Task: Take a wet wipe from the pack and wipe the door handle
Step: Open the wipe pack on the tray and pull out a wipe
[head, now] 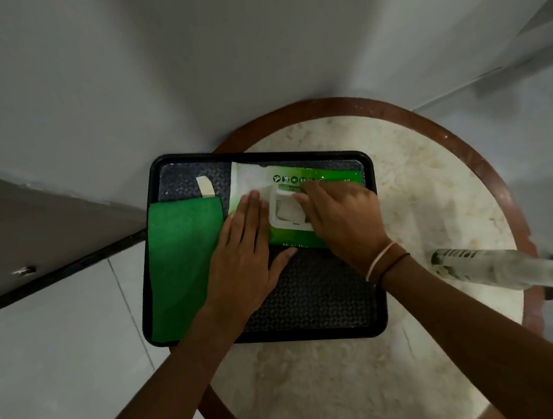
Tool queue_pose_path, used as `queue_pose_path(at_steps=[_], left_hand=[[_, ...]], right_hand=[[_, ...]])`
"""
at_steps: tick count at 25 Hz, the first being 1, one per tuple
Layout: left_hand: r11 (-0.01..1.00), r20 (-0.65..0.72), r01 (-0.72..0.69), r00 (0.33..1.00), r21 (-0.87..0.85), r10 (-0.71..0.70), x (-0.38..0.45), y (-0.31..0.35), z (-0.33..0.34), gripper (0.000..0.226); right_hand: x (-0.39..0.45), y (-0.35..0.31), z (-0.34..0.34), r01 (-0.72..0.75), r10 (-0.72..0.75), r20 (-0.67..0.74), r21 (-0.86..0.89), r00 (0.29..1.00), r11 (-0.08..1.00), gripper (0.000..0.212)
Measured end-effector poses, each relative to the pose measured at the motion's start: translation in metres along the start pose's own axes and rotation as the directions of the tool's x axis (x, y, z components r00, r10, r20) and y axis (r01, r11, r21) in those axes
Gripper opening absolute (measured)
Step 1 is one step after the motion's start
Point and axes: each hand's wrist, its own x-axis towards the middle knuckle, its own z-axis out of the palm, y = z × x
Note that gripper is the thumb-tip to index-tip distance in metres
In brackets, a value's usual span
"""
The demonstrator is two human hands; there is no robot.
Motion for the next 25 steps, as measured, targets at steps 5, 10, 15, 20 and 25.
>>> queue_pose_path(at_steps=[5, 10, 15, 20, 25], left_hand=[[0.996, -0.112, 0.025, 0.993, -0.085, -0.035, 0.007, 0.005, -0.006, 0.069], [0.979, -0.233, 0.126, 0.959, -0.162, -0.162, 0.035, 0.014, -0.022, 0.036], [0.962, -0.198, 0.170, 0.957, -0.211, -0.213, 0.054, 0.032, -0.019, 0.016], [0.979, -0.232, 0.093, 0.963, -0.181, -0.134, 0.043, 0.033, -0.045, 0.006], [0.776, 0.003, 0.214, 0.964, -0.593, -0.264, -0.001, 0.036, -0.126, 0.009]], right_hand=[[0.041, 0.030, -0.023, -0.304, 0.110, 0.390, 0.482, 0.914, 0.821, 0.056], [0.047, 0.037, -0.021, -0.332, 0.040, 0.486, 0.532, 0.873, 0.779, 0.062], [0.044, 0.037, -0.019, -0.331, 0.068, 0.454, 0.532, 0.889, 0.780, 0.054], [0.042, 0.034, -0.024, -0.340, 0.073, 0.458, 0.536, 0.886, 0.772, 0.051], [0.033, 0.008, -0.078, -0.384, 0.143, 0.394, 0.645, 0.908, 0.661, 0.040]])
